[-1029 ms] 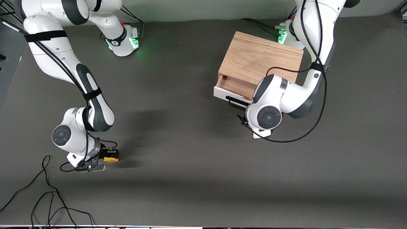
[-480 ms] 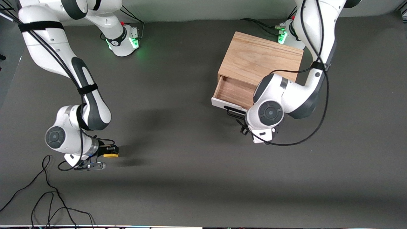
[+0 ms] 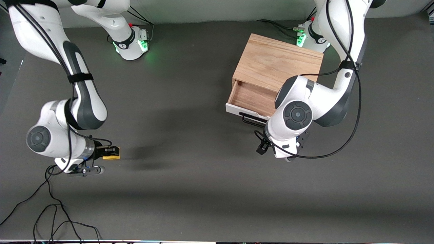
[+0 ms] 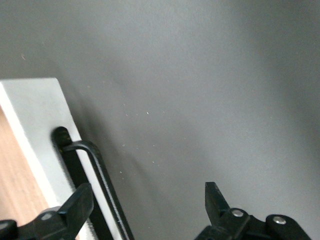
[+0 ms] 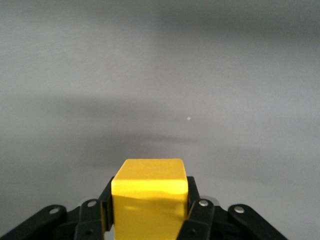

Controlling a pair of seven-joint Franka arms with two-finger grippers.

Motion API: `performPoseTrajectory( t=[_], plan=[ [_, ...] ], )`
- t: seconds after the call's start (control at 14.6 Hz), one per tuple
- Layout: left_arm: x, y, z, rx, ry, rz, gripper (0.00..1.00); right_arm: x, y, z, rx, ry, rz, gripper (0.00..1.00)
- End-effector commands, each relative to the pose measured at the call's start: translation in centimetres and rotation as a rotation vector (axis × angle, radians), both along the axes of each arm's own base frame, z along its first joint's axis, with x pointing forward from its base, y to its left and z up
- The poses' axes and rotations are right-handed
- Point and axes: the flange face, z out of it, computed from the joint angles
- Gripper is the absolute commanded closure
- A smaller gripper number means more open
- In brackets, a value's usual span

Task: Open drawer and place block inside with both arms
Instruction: 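Release the handle and raise the left gripper away from the drawer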

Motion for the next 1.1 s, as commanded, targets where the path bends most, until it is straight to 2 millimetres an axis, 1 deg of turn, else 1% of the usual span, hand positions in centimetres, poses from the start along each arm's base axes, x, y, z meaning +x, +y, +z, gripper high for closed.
performPoseTrajectory(
  t=[0.0,0.07,0.14,0.21,0.27,0.41,0.48,0.55,0.62,0.75,0.82,0.89,1.03],
  plan=[
    [-1.0,3.5,7.0,0.03,0.021,-0.056,0.0,-0.4,3.6,6.9,0.017,0.029,0.013,0.84],
    [-1.7,5.4,9.6,0.035,0.039,-0.088,0.0,-0.6,4.2,8.8,0.011,0.057,-0.014,0.84],
    [-2.6,7.6,12.0,0.039,0.068,-0.137,0.0,-0.8,5.2,10.2,0.003,0.077,-0.049,0.84],
    [-3.3,10.0,14.1,0.035,0.09,-0.202,0.0,-1.1,7.2,11.6,-0.003,0.076,-0.076,0.84],
    [-4.1,11.8,16.2,0.024,0.093,-0.264,0.0,-1.3,9.3,12.5,-0.004,0.067,-0.099,0.84],
    [-5.4,16.0,19.4,0.006,0.077,-0.335,0.0,-2.3,14.2,14.4,0.041,0.061,-0.17,0.84],
    [-6.2,17.7,20.7,-0.005,0.061,-0.386,0.0,-2.8,16.4,15.6,0.069,0.062,-0.214,0.84],
    [-6.9,19.3,21.4,-0.016,0.048,-0.462,0.0,-3.5,18.6,16.9,0.084,0.065,-0.255,0.84],
    [-7.1,21.6,21.8,-0.028,0.037,-0.53,0.0,-4.4,20.9,18.1,0.094,0.064,-0.284,0.84],
    [-6.7,25.9,22.1,-0.045,0.008,-0.605,0.0,-6.6,26.2,19.8,0.09,0.063,-0.336,0.84],
    [-6.5,27.6,22.1,-0.053,0.002,-0.647,0.0,-7.8,28.6,20.5,0.091,0.058,-0.356,0.84],
    [-6.5,28.5,22.3,-0.053,-0.01,-0.664,0.0,-8.7,30.7,21.2,0.096,0.048,-0.369,0.84],
    [-7.0,28.8,22.0,-0.034,-0.045,-0.692,0.0,-11.0,35.4,21.8,0.111,0.031,-0.366,0.84]
  ],
)
